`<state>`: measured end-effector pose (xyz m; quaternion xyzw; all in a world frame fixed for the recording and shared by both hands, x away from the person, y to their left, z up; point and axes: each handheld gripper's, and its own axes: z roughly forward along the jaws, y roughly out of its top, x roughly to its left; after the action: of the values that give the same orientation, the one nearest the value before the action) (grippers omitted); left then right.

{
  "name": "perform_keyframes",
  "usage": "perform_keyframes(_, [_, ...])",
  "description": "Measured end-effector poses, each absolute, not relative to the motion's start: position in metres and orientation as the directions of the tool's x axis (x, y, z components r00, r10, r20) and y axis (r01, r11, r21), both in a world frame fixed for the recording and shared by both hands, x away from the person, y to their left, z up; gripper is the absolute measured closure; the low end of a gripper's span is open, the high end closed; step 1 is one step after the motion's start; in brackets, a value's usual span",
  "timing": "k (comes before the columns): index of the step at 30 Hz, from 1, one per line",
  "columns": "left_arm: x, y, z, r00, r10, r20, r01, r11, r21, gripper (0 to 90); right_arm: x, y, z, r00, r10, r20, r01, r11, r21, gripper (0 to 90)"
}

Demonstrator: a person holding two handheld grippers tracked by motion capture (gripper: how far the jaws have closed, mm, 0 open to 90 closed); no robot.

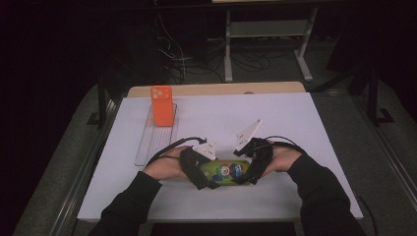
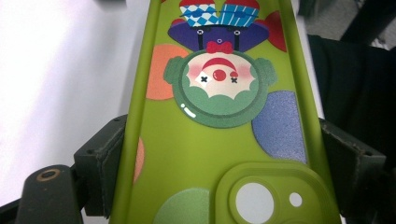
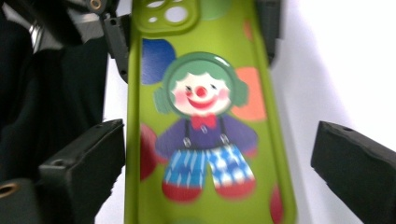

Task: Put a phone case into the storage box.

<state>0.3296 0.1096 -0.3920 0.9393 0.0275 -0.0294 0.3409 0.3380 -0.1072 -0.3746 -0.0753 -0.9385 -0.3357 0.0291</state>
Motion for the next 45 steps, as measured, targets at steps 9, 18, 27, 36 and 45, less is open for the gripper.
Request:
perform_keyframes(9, [0.335,0.109,-0.400,0.975,0.217,-0.048,0.198,-0.755,0.625,15.6,0.345,-0.143,-0.376,-0.912,0.385,0.143,0.372,0.627,0.685,0.3])
perform_keyframes(18, [0.343,0.114,-0.401,0.910,0.411,-0.052,0.352,-0.699,0.623,15.6,0.332,-0.149,-0.402,-0.804,0.567,0.175,0.518,0.527,0.674,0.3])
perform_keyframes(27, [0.346,0.118,-0.396,0.852,0.523,-0.035,0.429,-0.656,0.621,15.6,0.321,-0.153,-0.417,-0.709,0.683,0.175,0.555,0.387,0.737,0.3])
perform_keyframes(36, [0.346,0.117,-0.397,0.837,0.545,-0.041,0.451,-0.647,0.614,15.6,0.320,-0.143,-0.426,-0.699,0.707,0.112,0.530,0.406,0.745,0.4])
perform_keyframes(45, [0.344,0.114,-0.398,0.846,0.531,-0.038,0.442,-0.660,0.607,15.6,0.313,-0.133,-0.423,-0.727,0.675,-0.125,0.366,0.535,0.761,0.4])
